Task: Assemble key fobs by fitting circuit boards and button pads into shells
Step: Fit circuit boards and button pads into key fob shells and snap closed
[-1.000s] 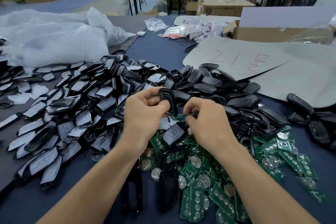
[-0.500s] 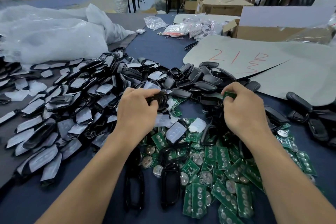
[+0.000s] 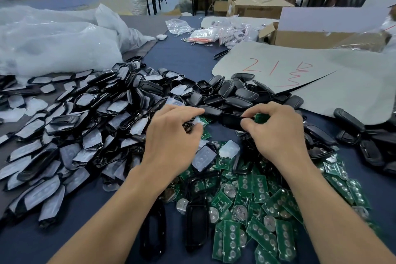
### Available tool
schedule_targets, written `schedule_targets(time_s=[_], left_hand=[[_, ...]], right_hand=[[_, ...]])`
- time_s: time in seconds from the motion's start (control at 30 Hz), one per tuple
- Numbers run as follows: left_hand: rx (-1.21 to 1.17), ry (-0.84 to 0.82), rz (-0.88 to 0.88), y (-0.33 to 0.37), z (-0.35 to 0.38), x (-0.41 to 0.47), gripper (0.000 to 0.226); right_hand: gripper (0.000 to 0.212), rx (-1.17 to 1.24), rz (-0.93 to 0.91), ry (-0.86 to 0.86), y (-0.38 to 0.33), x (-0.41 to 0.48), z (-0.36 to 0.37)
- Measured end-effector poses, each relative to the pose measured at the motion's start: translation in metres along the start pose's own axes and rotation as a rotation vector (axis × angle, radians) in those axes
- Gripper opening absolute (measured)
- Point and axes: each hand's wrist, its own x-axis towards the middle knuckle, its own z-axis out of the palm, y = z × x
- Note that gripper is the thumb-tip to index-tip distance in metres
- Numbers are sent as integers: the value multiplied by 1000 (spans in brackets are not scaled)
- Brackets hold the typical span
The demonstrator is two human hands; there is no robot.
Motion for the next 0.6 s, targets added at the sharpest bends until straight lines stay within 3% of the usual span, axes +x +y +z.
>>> schedule_targets(time_s=[0.13, 0.23, 0.33, 0.47, 0.6], left_hand=[[-517, -257, -72, 9, 0, -2, 54], [-789, -286, -169, 10, 1, 0, 49], [-805, -273, -270, 4, 0, 3, 36], [-790, -237, -368, 0, 0, 4, 32], [-781, -251, -385, -2, 0, 5, 28]], right_hand=[[13, 500, 125, -74, -19, -13, 11], [9, 609, 145, -132, -24, -18, 17], [6, 572, 125, -161, -22, -20, 17], [16, 718, 252, -201, -25, -17, 14], [40, 816, 289, -216, -22, -15, 11]])
